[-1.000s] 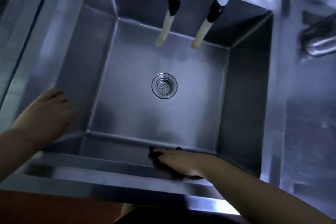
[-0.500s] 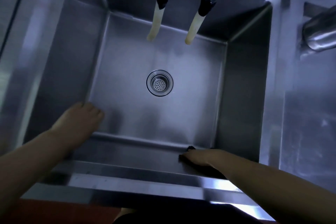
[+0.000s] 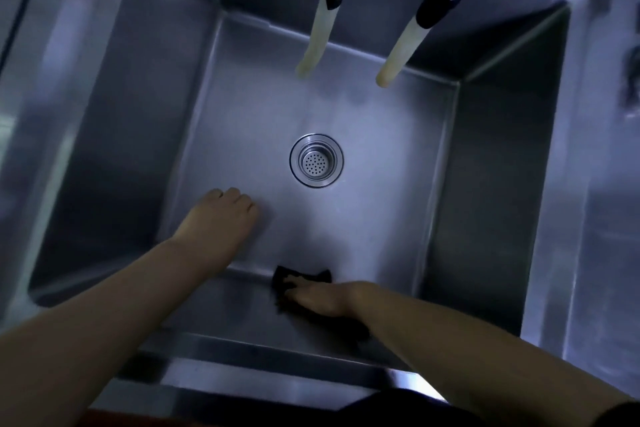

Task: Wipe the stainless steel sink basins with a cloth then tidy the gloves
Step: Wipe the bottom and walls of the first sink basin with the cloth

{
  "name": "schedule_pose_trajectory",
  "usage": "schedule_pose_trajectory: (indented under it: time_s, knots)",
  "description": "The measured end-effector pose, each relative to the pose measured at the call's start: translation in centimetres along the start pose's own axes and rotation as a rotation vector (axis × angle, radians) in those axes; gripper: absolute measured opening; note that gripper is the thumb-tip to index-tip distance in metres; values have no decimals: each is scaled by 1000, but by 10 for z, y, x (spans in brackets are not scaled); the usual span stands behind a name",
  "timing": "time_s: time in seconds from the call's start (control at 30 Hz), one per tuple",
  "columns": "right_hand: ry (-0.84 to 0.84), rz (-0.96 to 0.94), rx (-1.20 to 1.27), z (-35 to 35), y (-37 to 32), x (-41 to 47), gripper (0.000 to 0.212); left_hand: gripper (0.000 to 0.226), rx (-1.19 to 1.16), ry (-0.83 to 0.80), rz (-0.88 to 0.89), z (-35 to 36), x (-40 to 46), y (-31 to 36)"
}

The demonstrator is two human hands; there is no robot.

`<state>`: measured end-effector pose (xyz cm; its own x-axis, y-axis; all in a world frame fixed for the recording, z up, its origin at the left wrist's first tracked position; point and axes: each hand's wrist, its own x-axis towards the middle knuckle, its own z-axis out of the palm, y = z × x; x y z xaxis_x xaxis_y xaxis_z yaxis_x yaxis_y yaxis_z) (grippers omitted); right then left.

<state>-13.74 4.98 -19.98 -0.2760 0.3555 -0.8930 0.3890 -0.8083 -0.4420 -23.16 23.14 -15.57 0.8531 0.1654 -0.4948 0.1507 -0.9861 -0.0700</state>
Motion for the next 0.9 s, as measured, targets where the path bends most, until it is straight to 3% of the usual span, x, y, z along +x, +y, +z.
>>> schedule_pose_trajectory:
  time_s: [0.17,0.23,0.3,0.43,0.63,0.7,0.8,0.9]
  knots:
    - [70,298,-96,-10,95,-36,58,37,-106,36,14,3,24,14]
    - [132,459,-140,-13,122,-44,68,35,-155,-74,-41,10,33,19]
    - [223,583,-148,-12,134,-43,77,36,-206,-25,-11,11,41,24]
    - [405,572,-90,-14,128,-39,67,45,-248,115,16,23,53,25]
    - [240,484,-813,-88,96,-84,40,28,-232,-14,-54,49,64,35]
    - [310,444,-944,-132,72,-94,34,30,-218,-60,-48,52,63,38]
    - [284,456,-1275,-168,60,-109,50,32,-214,-108,-41,51,60,42]
    - [199,552,-1445,-158,77,-116,60,31,-158,-114,-37,49,60,42]
